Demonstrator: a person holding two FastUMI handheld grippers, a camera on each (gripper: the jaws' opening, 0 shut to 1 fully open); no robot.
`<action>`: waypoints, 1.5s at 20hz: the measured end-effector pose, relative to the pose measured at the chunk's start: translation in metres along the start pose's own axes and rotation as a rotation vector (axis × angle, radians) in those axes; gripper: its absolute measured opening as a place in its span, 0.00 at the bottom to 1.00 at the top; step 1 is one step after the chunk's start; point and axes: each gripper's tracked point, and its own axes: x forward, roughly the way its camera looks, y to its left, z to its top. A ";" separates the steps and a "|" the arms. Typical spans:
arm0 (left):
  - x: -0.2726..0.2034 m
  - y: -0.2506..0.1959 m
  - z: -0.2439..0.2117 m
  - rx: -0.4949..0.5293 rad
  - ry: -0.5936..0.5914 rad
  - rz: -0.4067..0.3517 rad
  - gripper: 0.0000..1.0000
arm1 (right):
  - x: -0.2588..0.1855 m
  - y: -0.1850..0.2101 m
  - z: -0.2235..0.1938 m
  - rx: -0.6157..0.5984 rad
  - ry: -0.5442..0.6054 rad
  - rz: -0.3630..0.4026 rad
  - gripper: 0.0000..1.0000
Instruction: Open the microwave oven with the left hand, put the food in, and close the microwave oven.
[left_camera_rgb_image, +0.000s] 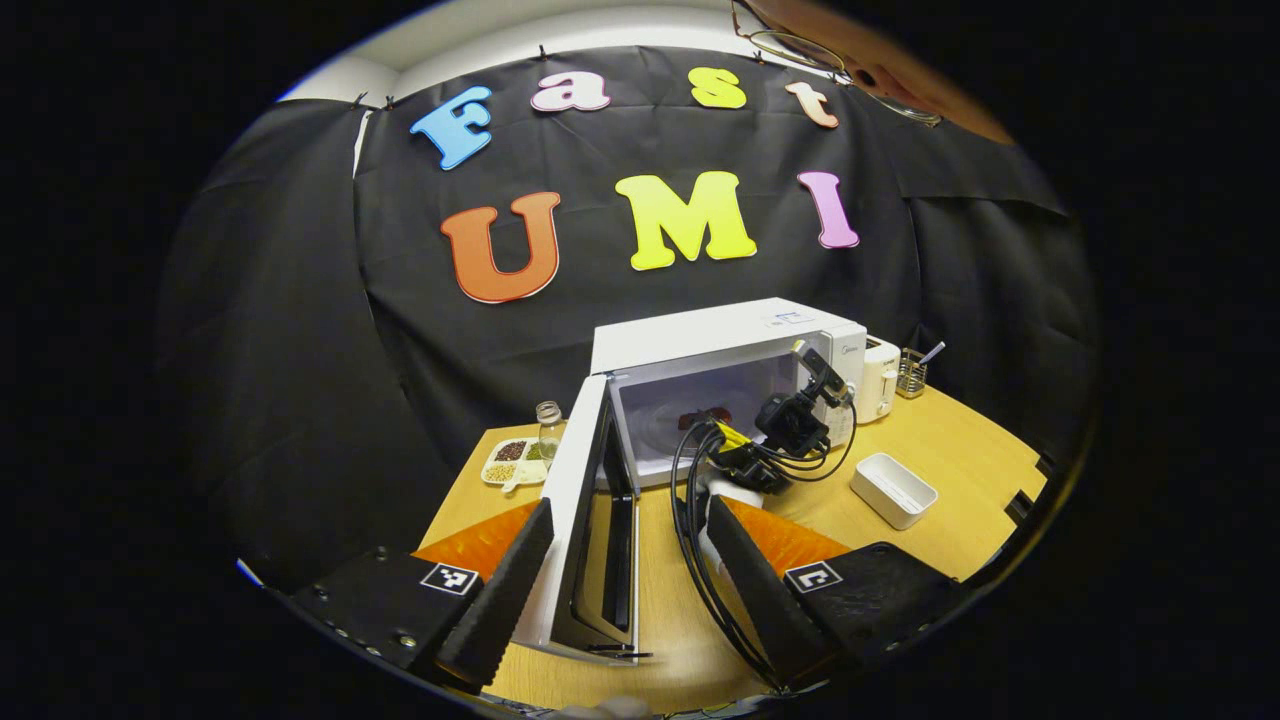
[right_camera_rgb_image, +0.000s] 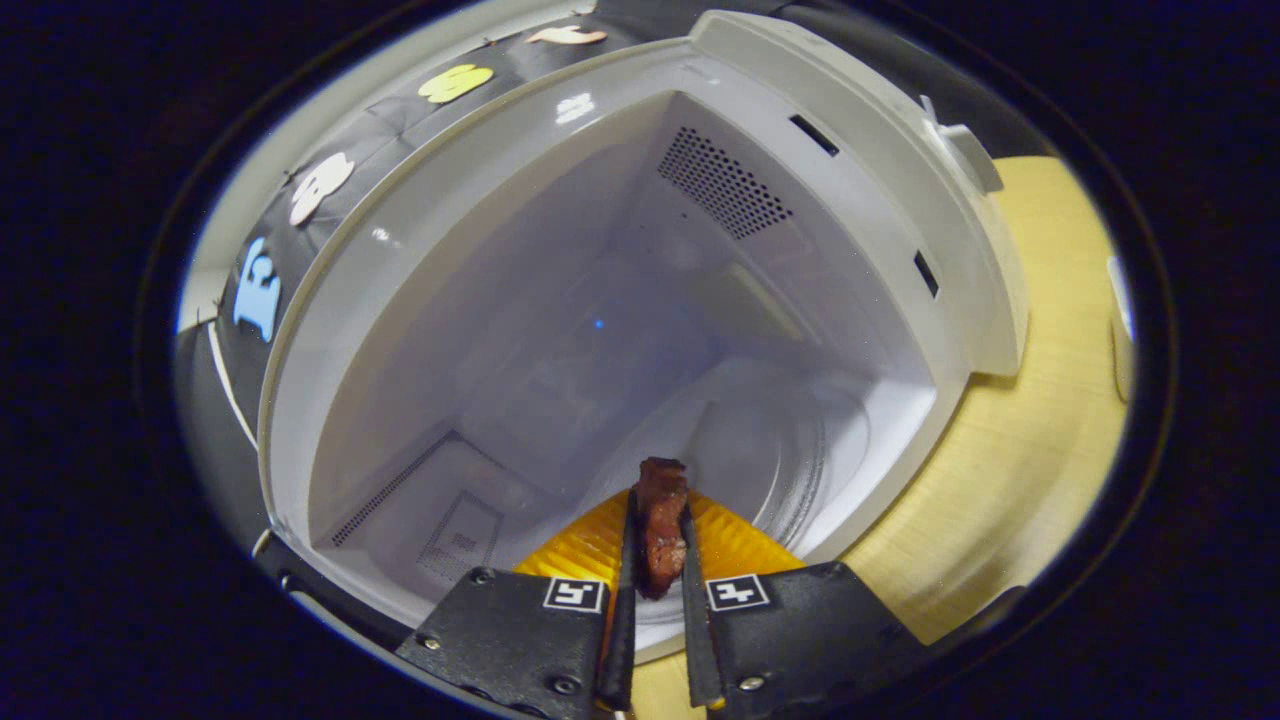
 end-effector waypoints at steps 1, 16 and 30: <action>0.001 0.001 0.000 0.003 -0.001 0.001 0.95 | -0.001 -0.003 0.001 -0.040 -0.005 -0.015 0.14; -0.008 0.009 0.009 -0.004 -0.019 0.039 0.95 | -0.049 -0.007 0.040 -0.343 0.007 0.003 0.81; -0.034 0.057 0.049 -0.007 -0.134 0.165 0.95 | -0.247 -0.072 0.196 -0.613 0.168 0.016 0.99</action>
